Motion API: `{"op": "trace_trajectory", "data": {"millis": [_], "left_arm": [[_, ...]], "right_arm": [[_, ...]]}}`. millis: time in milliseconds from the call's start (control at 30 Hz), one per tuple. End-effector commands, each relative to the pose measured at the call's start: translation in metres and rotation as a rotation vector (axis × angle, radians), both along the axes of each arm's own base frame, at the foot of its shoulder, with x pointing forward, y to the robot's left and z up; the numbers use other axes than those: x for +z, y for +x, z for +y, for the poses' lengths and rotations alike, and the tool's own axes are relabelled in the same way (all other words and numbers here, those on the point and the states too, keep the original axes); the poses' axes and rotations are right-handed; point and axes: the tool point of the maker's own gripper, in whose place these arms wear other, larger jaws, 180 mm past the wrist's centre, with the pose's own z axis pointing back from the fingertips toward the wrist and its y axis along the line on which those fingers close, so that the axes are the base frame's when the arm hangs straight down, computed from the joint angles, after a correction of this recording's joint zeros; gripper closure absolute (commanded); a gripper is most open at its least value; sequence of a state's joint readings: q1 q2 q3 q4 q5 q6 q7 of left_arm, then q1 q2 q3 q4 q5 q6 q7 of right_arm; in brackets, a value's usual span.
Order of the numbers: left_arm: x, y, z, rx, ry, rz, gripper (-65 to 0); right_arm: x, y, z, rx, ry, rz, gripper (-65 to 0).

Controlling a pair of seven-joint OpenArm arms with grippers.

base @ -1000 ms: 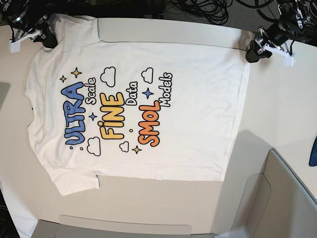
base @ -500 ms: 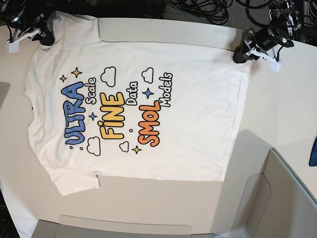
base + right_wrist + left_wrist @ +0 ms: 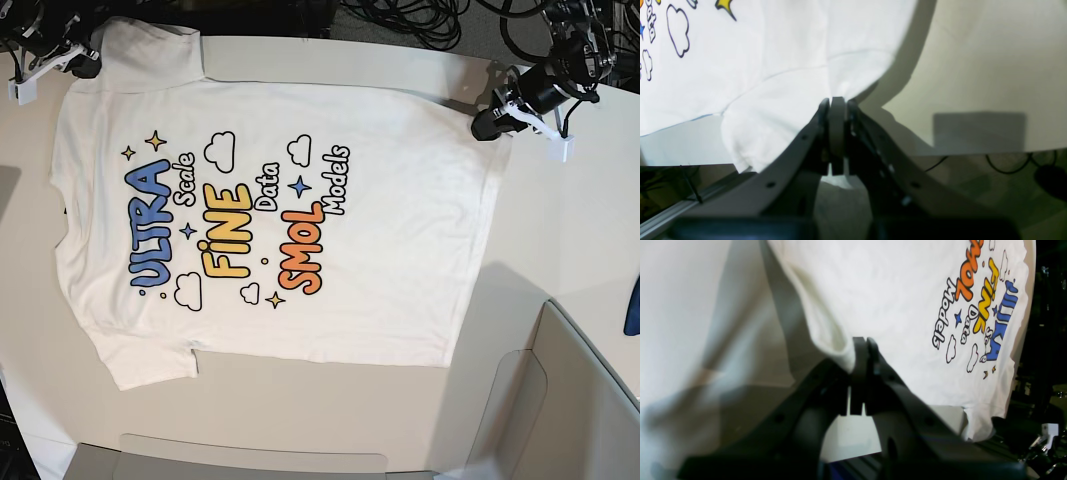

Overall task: Layout the t-shirt on the table in an organized manner, then fold the t-shirt properly
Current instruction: 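Lift the shoulder edge with both grippers and fold it over the print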

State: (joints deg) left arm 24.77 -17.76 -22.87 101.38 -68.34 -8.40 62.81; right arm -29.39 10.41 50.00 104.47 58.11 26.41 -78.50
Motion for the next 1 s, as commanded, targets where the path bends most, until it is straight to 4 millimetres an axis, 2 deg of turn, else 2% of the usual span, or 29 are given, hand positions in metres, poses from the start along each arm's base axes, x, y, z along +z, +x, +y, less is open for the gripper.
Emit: {"op": "trace_trajectory", "data": {"millis": [0,167,233,333,633,733,833,967], "left_arm": [[0.011,0.007,0.000,-0.006,-0.002,-0.042,0.0],[0.017,0.013,-0.001,-0.012,-0.001,-0.066,0.0],[0.033,0.027,-0.006,-0.031,0.009,-0.126,0.0],[0.045,0.040,-0.011,-0.069,0.010,-0.155,0.0],[0.088,0.104,-0.017,-0.123,-0.012,-0.282,0.0],[0.086,0.125,-0.018,-0.127,-0.054,-0.273,0.0],[0.074,0.141,-0.023,-0.128,-0.102,-0.238,0.0],[0.056,0.159,-0.025,-0.103,-0.163,-0.186,0.0]], "right_arm": [[0.014,0.008,-0.004,0.015,-0.031,-0.041,0.0],[0.043,0.030,0.004,0.070,-0.097,-0.135,0.0],[0.050,0.041,0.005,0.072,-0.102,-0.172,0.0],[0.059,0.061,0.007,0.061,-0.095,-0.234,0.0],[0.090,0.120,0.019,0.017,-0.054,-0.433,0.0],[0.099,0.139,0.014,-0.013,-0.089,-0.463,0.0],[0.100,0.151,0.003,-0.052,-0.148,-0.452,0.0],[0.077,0.166,-0.008,-0.113,-0.133,-0.379,0.0]]}}
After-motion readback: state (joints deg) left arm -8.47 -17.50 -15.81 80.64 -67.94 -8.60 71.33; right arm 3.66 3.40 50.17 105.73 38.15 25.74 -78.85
